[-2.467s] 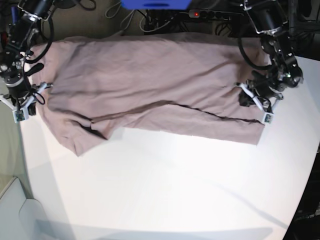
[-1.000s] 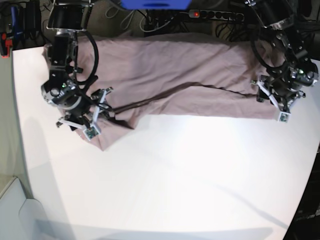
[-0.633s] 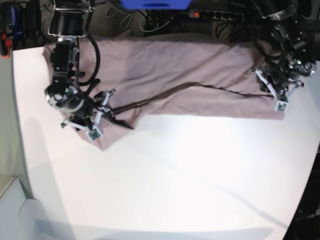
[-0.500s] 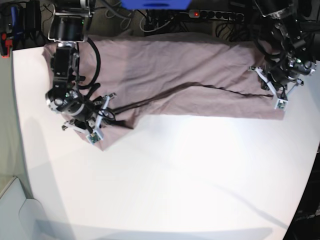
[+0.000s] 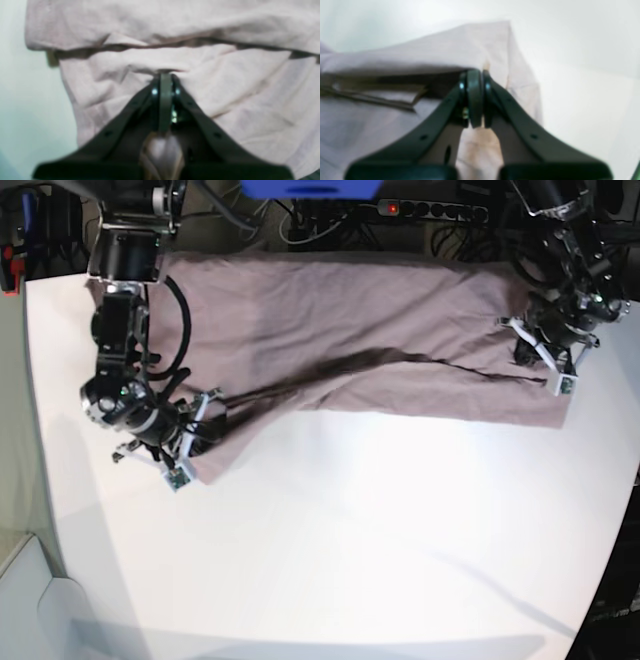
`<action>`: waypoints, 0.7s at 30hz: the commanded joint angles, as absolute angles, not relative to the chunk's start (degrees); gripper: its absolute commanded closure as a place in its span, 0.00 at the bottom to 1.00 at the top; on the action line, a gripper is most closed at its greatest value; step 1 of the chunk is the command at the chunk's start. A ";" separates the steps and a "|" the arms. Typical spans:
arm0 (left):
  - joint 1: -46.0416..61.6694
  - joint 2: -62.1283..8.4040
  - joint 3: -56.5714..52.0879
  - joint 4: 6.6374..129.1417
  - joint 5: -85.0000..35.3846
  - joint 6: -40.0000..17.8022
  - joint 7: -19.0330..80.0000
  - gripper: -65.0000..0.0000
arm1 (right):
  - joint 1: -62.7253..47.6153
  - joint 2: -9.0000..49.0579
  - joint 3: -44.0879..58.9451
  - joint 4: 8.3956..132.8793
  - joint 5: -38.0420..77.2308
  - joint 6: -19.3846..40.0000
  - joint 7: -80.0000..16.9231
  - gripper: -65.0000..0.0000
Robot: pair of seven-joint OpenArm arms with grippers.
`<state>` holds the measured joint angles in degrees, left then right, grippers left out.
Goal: Layout the t-shirt on the table in an organized manner, then fold the t-shirt properly
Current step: 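Drag the hem corner with the right gripper away from the left gripper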
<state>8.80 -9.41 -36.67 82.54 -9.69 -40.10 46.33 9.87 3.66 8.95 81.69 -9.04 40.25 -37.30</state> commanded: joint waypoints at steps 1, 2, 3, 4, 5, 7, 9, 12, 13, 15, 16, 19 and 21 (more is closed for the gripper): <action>9.27 -9.19 -36.35 81.36 -7.16 -40.00 49.98 0.99 | 12.18 3.74 9.01 82.68 -8.48 40.00 -36.09 1.00; 9.19 -9.27 -36.35 81.27 -7.16 -40.00 49.89 0.99 | 13.14 3.74 9.01 82.68 -8.48 40.00 -36.18 1.00; 9.27 -9.27 -36.35 81.36 -7.16 -40.00 49.89 0.99 | 13.76 3.82 9.01 82.68 -8.48 40.00 -36.18 1.00; 9.36 -9.27 -36.35 81.54 -7.16 -40.00 49.89 0.99 | 14.55 4.18 9.01 82.68 -8.48 40.00 -36.18 1.00; 9.36 -9.27 -36.35 81.54 -7.16 -40.00 49.89 0.99 | 15.43 4.62 8.92 82.59 -8.48 40.00 -36.18 1.00; 9.45 -9.27 -36.35 81.54 -7.16 -40.00 49.89 0.99 | 17.80 4.88 8.66 82.24 -8.48 40.00 -36.18 1.00; 9.45 -9.27 -36.35 81.54 -7.16 -40.00 49.89 0.99 | 20.26 4.88 8.66 81.80 -8.48 40.00 -36.18 1.00; 9.45 -9.27 -36.35 81.54 -7.16 -40.00 49.89 0.99 | 24.04 4.97 8.92 79.43 -8.48 40.00 -36.18 1.00; 9.45 -9.27 -36.35 81.54 -7.16 -40.00 49.89 0.99 | 25.19 5.05 8.92 78.29 -8.48 40.00 -36.18 1.00; 9.45 -9.27 -36.35 81.54 -7.16 -40.00 49.89 0.99 | 27.12 6.02 8.84 75.91 -8.48 40.00 -36.18 1.00; 9.45 -9.27 -36.35 81.54 -7.16 -40.00 49.89 0.99 | 27.82 6.20 9.01 74.51 -8.48 40.00 -36.09 1.00; 9.45 -9.19 -36.35 81.54 -7.16 -40.00 49.98 0.99 | 30.37 6.55 9.01 70.37 -8.48 40.00 -35.74 1.00; 9.45 -9.01 -36.35 81.63 -7.16 -40.00 49.98 0.99 | 31.08 7.52 9.01 67.74 -8.48 40.00 -35.65 1.00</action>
<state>8.69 -9.32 -36.67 82.13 -10.09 -40.10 45.76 29.21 6.83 8.93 66.67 -8.82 40.27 -37.10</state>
